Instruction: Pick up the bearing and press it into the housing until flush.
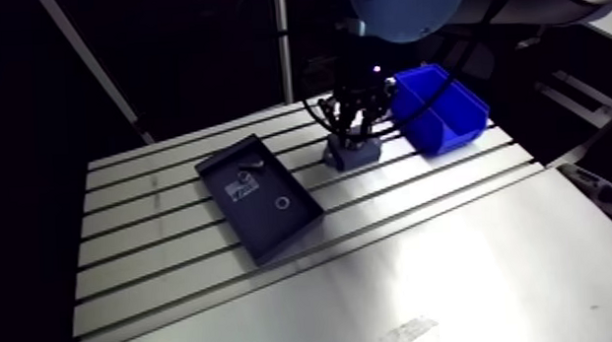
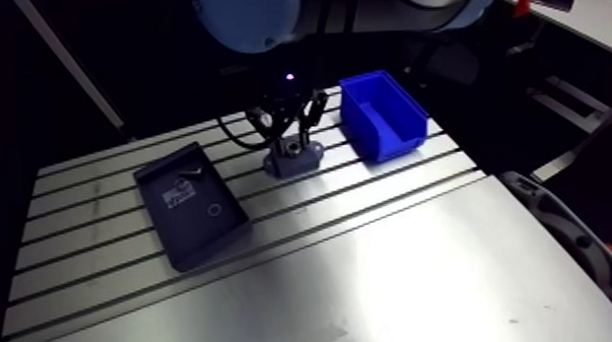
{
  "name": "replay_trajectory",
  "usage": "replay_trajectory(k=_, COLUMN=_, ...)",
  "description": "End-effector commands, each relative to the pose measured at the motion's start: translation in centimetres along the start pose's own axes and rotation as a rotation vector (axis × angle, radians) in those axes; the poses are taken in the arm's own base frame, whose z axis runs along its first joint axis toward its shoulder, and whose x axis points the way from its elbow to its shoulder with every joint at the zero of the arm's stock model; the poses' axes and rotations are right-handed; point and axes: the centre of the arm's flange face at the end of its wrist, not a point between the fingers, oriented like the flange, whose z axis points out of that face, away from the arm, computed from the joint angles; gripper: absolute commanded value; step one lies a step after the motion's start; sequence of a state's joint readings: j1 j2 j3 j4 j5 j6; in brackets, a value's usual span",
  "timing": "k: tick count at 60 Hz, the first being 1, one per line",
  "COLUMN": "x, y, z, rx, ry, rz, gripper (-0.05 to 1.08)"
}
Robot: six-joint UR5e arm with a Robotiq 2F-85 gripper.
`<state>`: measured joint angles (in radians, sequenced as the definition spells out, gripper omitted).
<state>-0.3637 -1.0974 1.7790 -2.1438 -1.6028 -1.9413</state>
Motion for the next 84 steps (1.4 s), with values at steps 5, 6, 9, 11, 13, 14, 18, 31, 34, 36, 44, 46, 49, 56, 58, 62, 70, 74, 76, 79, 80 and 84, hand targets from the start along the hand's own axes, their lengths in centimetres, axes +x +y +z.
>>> replay_trajectory(k=5, x=0.01, y=0.01, z=-0.01, rx=-0.001, ry=0.000, rz=0.000, gripper=1.00)
replay_trajectory(k=6, x=0.01, y=0.01, z=-0.01, rx=-0.001, ry=0.000, rz=0.000, gripper=1.00)
replay_trajectory(k=9, x=0.02, y=0.02, z=-0.03, rx=-0.001, ry=0.001, rz=0.000, gripper=1.00)
replay_trajectory(k=11, x=0.02, y=0.02, z=-0.03, rx=-0.002, ry=0.001, rz=0.000, gripper=1.00)
replay_trajectory(k=13, x=0.02, y=0.02, z=-0.03, rx=-0.002, ry=0.001, rz=0.000, gripper=1.00)
replay_trajectory(k=14, x=0.01, y=0.02, z=-0.11, rx=-0.002, ry=0.003, rz=0.000, gripper=1.00)
replay_trajectory(k=18, x=0.05, y=0.02, z=-0.17, rx=-0.001, ry=0.005, rz=0.000, gripper=1.00)
replay_trajectory(k=31, x=0.11, y=-0.04, z=-0.25, rx=-0.003, ry=0.006, rz=-0.001, gripper=1.00)
replay_trajectory(k=34, x=0.15, y=-0.02, z=-0.31, rx=-0.004, ry=0.007, rz=-0.001, gripper=1.00)
replay_trajectory(k=36, x=0.16, y=-0.10, z=-0.32, rx=-0.004, ry=0.007, rz=-0.003, gripper=1.00)
replay_trajectory(k=44, x=0.13, y=-0.12, z=-0.26, rx=-0.004, ry=0.006, rz=-0.003, gripper=1.00)
replay_trajectory(k=46, x=0.13, y=-0.19, z=-0.25, rx=-0.005, ry=0.005, rz=-0.003, gripper=1.00)
replay_trajectory(k=49, x=0.12, y=-0.13, z=-0.25, rx=-0.005, ry=0.005, rz=-0.002, gripper=1.00)
replay_trajectory(k=56, x=0.12, y=-0.12, z=-0.25, rx=-0.005, ry=0.005, rz=-0.001, gripper=1.00)
replay_trajectory(k=58, x=0.15, y=-0.10, z=-0.31, rx=-0.005, ry=0.006, rz=-0.001, gripper=1.00)
replay_trajectory(k=62, x=0.15, y=-0.02, z=-0.32, rx=-0.005, ry=0.007, rz=0.000, gripper=1.00)
replay_trajectory(k=70, x=0.11, y=-0.02, z=-0.24, rx=-0.005, ry=0.005, rz=0.000, gripper=1.00)
replay_trajectory(k=74, x=0.10, y=0.06, z=-0.16, rx=-0.004, ry=0.004, rz=0.001, gripper=1.00)
replay_trajectory(k=76, x=0.08, y=0.06, z=-0.12, rx=-0.004, ry=0.004, rz=0.002, gripper=1.00)
replay_trajectory(k=79, x=0.04, y=0.13, z=-0.18, rx=-0.004, ry=0.004, rz=0.003, gripper=1.00)
replay_trajectory(k=80, x=0.04, y=0.13, z=-0.18, rx=-0.004, ry=0.004, rz=0.003, gripper=1.00)
replay_trajectory(k=84, x=0.04, y=0.14, z=-0.10, rx=-0.003, ry=0.002, rz=0.003, gripper=1.00)
